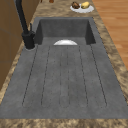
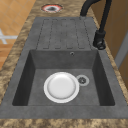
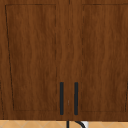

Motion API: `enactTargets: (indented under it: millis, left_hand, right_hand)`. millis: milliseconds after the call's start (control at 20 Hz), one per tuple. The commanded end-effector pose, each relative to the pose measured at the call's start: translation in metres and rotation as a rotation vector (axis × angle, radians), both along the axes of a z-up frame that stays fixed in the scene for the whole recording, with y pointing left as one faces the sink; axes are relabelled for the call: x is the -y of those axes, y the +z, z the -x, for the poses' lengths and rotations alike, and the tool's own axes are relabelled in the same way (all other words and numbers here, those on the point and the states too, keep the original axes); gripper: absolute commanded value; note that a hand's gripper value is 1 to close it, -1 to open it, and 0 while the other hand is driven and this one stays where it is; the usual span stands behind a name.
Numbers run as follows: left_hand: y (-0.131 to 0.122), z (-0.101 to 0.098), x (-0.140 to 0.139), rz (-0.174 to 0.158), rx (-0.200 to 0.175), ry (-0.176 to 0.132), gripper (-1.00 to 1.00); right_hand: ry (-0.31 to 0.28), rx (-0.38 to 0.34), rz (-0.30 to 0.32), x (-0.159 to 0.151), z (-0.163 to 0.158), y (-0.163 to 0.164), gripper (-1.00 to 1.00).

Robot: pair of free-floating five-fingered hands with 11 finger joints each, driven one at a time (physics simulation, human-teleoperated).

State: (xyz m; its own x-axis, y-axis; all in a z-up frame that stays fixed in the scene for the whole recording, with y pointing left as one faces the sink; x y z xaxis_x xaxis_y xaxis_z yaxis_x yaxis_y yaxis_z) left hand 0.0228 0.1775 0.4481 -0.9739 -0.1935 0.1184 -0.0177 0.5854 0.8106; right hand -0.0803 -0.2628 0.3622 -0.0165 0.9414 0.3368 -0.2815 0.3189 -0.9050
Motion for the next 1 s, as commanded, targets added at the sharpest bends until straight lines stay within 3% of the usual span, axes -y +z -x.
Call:
enactTargets:
  millis: [0, 350, 950]
  left_hand:
    - [0.01, -0.002, 0.0, 0.112, 0.029, 0.02, -1.0]
    - [0.02, 0.004, 0.004, 0.144, 0.022, 0.08, -1.0]
    - [0.039, 0.016, 0.005, 0.167, 0.011, 0.087, -1.0]
  right_hand:
    - [0.0, 0.0, 0.0, 0.0, 0.0, 0.0, 0.0]
    - [0.0, 0.0, 0.0, 0.0, 0.0, 0.0, 0.0]
    - [0.0, 0.0, 0.0, 0.0, 0.0, 0.0, 0.0]
